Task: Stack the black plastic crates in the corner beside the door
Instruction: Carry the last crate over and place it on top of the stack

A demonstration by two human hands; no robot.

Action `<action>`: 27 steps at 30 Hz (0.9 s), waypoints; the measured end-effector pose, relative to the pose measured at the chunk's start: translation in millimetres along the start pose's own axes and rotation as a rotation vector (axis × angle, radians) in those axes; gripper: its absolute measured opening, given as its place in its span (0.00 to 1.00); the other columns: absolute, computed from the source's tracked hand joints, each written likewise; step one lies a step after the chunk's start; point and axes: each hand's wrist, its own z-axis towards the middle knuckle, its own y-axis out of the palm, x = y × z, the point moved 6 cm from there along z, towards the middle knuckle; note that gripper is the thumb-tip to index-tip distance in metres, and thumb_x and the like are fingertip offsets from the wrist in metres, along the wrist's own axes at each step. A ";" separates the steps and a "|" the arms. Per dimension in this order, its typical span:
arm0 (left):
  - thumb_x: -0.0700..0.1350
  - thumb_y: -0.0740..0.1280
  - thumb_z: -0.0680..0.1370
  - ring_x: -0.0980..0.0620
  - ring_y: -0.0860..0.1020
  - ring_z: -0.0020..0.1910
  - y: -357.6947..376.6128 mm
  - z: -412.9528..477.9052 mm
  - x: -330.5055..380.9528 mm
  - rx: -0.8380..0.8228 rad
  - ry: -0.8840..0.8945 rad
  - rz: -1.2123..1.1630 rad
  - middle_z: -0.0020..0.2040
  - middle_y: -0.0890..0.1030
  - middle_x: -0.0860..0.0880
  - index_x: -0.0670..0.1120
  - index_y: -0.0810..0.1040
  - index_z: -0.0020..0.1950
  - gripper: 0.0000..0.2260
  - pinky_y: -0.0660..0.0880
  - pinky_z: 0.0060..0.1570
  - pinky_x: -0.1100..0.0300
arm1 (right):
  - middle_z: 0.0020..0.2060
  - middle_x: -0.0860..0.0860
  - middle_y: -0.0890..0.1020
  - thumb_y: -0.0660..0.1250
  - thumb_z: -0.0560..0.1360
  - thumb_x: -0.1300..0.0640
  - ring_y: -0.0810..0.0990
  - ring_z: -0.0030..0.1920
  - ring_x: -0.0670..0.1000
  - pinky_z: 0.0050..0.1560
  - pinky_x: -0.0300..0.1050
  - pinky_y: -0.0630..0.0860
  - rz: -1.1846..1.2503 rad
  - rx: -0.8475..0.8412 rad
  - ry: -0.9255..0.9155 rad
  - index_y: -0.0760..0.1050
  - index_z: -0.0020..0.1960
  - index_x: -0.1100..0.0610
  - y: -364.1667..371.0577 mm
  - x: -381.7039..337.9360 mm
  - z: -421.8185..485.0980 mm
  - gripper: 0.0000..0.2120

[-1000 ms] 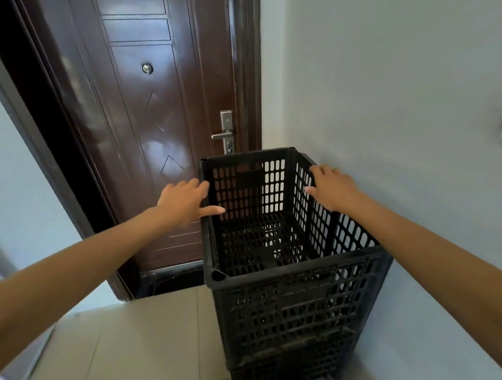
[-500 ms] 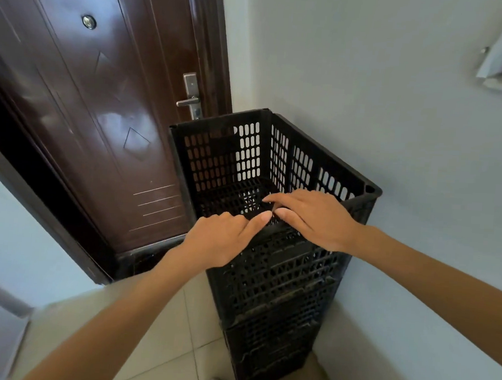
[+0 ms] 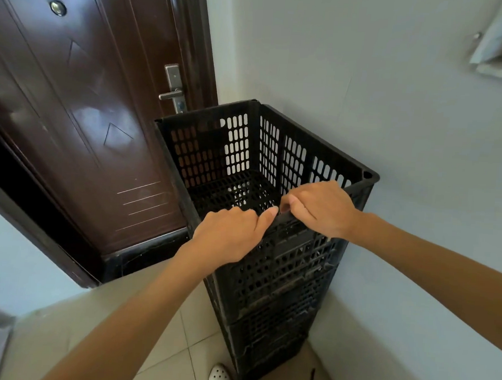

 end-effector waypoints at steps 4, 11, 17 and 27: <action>0.45 0.55 0.84 0.43 0.75 0.47 -4.1 -2.7 -1.9 0.116 -0.012 -0.126 0.39 0.64 0.52 0.56 0.47 0.71 0.21 0.71 0.39 0.47 | 0.38 0.48 0.81 0.34 0.75 0.45 0.79 0.38 0.49 0.35 0.49 0.74 -0.023 0.009 0.035 0.78 0.47 0.47 -0.7 -3.7 -3.8 0.32; 0.60 0.41 0.82 0.46 0.71 0.34 -15.7 -13.4 -11.1 0.199 -0.009 -0.237 0.29 0.65 0.54 0.45 0.77 0.49 0.29 0.68 0.39 0.53 | 0.44 0.48 0.81 0.40 0.81 0.49 0.78 0.44 0.51 0.45 0.52 0.76 0.017 -0.102 0.030 0.76 0.53 0.47 -7.9 -11.1 -7.2 0.24; 0.56 0.43 0.84 0.55 0.73 0.67 -7.4 -20.2 -76.5 0.130 0.074 -0.353 0.59 0.81 0.54 0.55 0.80 0.58 0.25 0.52 0.76 0.47 | 0.46 0.46 0.81 0.44 0.83 0.49 0.78 0.47 0.48 0.48 0.51 0.75 0.125 -0.095 0.009 0.75 0.53 0.47 -14.5 -45.8 7.0 0.20; 0.56 0.53 0.83 0.53 0.67 0.72 -1.7 -30.1 -203.3 0.286 0.106 -0.395 0.72 0.69 0.51 0.49 0.68 0.74 0.21 0.67 0.70 0.55 | 0.63 0.48 0.74 0.54 0.81 0.47 0.73 0.61 0.50 0.49 0.48 0.75 0.130 -0.062 0.031 0.64 0.69 0.50 -9.2 -133.9 127.6 0.19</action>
